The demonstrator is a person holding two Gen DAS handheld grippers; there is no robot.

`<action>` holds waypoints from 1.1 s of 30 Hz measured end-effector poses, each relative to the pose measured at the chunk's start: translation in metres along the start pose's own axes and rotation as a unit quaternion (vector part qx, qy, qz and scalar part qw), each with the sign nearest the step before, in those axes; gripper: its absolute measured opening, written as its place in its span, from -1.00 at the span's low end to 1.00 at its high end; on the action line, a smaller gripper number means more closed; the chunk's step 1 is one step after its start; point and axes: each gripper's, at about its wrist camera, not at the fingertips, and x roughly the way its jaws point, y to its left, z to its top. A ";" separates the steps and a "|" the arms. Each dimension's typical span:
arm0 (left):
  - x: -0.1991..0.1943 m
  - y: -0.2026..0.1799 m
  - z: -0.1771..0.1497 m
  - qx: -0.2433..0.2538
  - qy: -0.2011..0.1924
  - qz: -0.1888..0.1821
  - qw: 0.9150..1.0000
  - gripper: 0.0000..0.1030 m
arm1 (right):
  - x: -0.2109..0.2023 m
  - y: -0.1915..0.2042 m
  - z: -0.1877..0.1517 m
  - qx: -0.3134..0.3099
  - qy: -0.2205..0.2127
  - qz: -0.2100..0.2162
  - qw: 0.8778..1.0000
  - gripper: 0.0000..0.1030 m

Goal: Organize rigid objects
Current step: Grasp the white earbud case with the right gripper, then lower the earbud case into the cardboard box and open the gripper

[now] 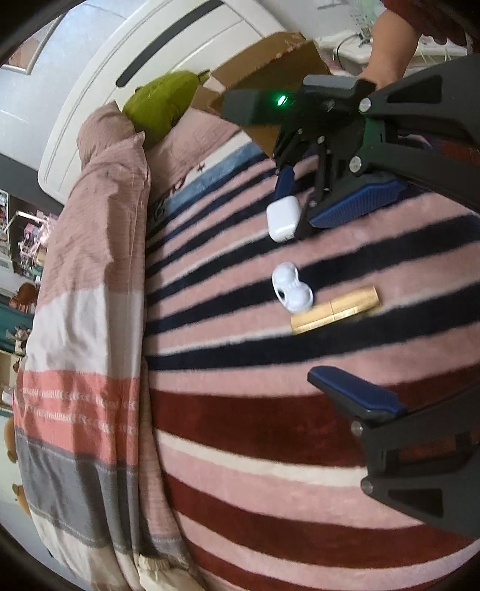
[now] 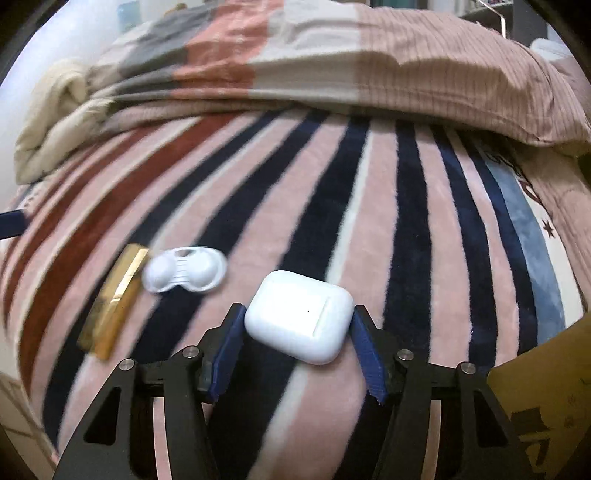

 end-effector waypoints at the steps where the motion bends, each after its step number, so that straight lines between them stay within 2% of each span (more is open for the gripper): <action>1: 0.000 -0.005 0.002 0.004 0.000 -0.011 1.000 0.45 | -0.013 0.005 0.001 -0.012 -0.009 0.014 1.000 0.05; 8: -0.009 -0.059 0.022 0.039 -0.004 -0.101 0.994 0.43 | -0.098 0.034 0.014 -0.073 -0.069 0.091 0.991 0.05; 11: -0.015 -0.088 0.034 0.059 -0.007 -0.130 0.990 0.22 | -0.133 0.034 0.019 -0.087 -0.095 0.100 0.987 0.04; 13: -0.017 -0.108 0.041 0.072 -0.008 -0.143 0.987 0.00 | -0.148 0.027 0.022 -0.087 -0.109 0.095 0.986 0.04; 16: -0.013 -0.140 0.052 0.100 -0.004 -0.160 0.982 -0.16 | -0.170 0.007 0.022 -0.075 -0.123 0.085 0.986 0.04; 24: 0.026 -0.236 0.076 0.163 0.033 -0.181 0.969 -0.17 | -0.203 -0.077 0.009 -0.019 -0.123 0.037 0.992 0.04; 29: 0.065 -0.282 0.081 0.186 0.080 -0.190 0.961 -0.17 | -0.205 -0.129 -0.003 0.022 -0.091 0.004 0.996 0.05; 32: 0.079 -0.296 0.080 0.193 0.098 -0.181 0.959 -0.17 | -0.199 -0.150 -0.009 0.041 -0.065 -0.007 0.997 0.05; 33: 0.082 -0.299 0.080 0.193 0.099 -0.174 0.960 -0.11 | -0.200 -0.154 -0.012 0.043 -0.058 -0.012 0.997 0.06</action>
